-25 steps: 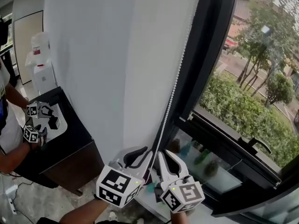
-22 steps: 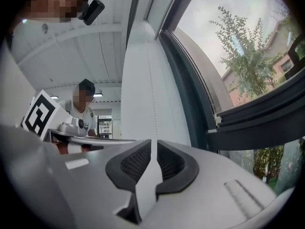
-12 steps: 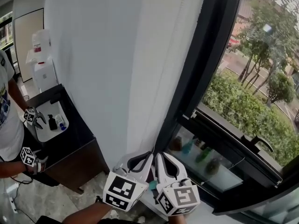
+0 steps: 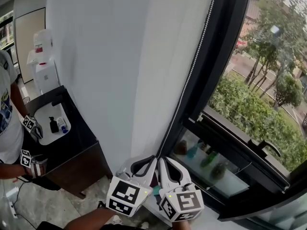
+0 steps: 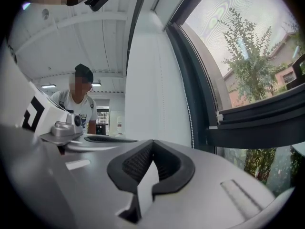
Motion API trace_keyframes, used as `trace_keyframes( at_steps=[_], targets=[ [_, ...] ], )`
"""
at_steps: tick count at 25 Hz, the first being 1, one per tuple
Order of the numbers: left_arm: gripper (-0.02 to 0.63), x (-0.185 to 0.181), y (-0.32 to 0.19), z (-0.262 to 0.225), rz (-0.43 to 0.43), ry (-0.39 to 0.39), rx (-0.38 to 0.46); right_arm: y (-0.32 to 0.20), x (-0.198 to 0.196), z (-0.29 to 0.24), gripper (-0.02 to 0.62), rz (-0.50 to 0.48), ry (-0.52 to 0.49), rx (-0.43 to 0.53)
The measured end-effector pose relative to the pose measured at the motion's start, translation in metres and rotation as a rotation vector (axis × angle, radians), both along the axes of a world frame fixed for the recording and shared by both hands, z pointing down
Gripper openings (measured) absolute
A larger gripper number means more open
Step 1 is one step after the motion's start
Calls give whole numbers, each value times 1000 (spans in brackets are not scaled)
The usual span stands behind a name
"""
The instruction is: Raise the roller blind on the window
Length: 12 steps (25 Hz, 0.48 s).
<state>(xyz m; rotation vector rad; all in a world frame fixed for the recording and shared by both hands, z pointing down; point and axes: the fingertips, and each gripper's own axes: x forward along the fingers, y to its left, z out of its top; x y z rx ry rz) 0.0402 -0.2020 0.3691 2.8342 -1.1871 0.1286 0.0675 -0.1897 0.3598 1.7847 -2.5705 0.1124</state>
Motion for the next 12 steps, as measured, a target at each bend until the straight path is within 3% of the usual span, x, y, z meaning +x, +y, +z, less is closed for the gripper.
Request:
trace_keyframes(
  at_steps=[12],
  targets=[
    [2,-1,0,2,0,-2,-5,1,-2,2,6,-7,-2,-6]
  ],
)
